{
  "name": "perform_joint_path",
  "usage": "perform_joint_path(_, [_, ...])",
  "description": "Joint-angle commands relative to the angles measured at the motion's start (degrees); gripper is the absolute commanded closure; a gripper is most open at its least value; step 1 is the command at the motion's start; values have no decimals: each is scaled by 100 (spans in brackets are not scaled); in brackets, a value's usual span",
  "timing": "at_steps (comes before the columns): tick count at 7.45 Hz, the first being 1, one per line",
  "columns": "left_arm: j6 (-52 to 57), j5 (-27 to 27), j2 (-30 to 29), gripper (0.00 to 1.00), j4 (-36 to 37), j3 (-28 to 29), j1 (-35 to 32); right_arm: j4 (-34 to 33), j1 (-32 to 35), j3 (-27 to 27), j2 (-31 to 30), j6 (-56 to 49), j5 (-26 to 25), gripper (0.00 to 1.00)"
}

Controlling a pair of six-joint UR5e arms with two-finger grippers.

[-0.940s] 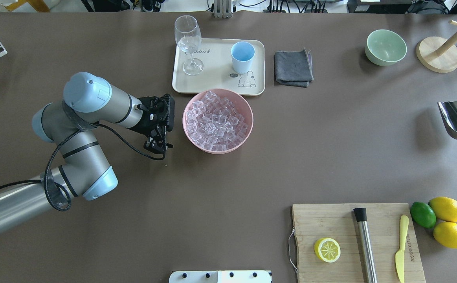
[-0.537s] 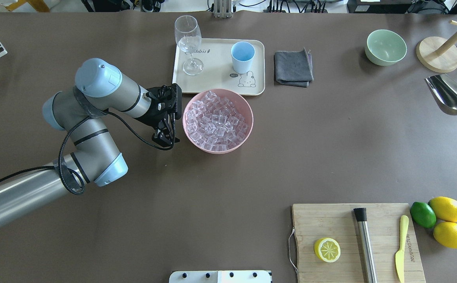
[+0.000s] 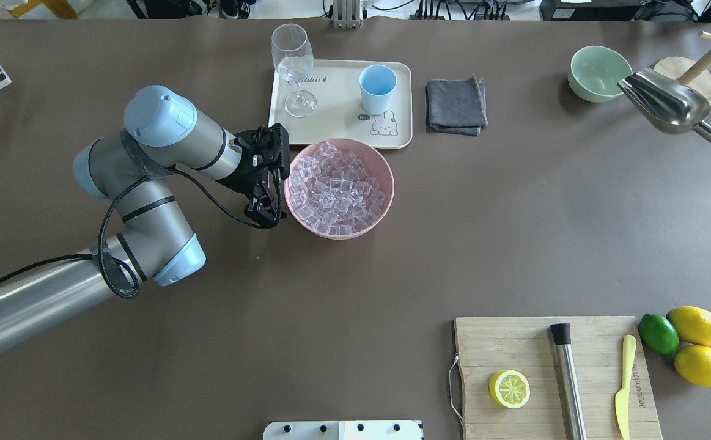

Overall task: Put ice in cup with scoop
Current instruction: 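Lift the scoop toward the bowl with right gripper while left gripper holds bowl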

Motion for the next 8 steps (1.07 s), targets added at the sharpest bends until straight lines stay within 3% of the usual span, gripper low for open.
perform_joint_path(1, [-28,8,-18,1,-5,31,23,-1459,245,364,465,-1319,404,100])
perform_joint_path(3, [-37,25,-35,1,-5,66,32,-2290,-121,1040,620,-1646,232,100])
perform_joint_path(4, [-37,43,-105,1,-5,153,32,-3035,-428,1130,1092,-1934,-274,100])
perform_joint_path(6, [-37,43,-158,1,-5,189,32,-4991,-939,1192,2241,-2402,-760,100])
perform_joint_path(7, [-37,43,-167,1,-5,189,32,-5725,-1115,1192,2770,-2403,-919,100])
perform_joint_path(8, [-37,52,-167,1,-5,189,41,-6254,-1482,1166,3210,-2394,-1504,100])
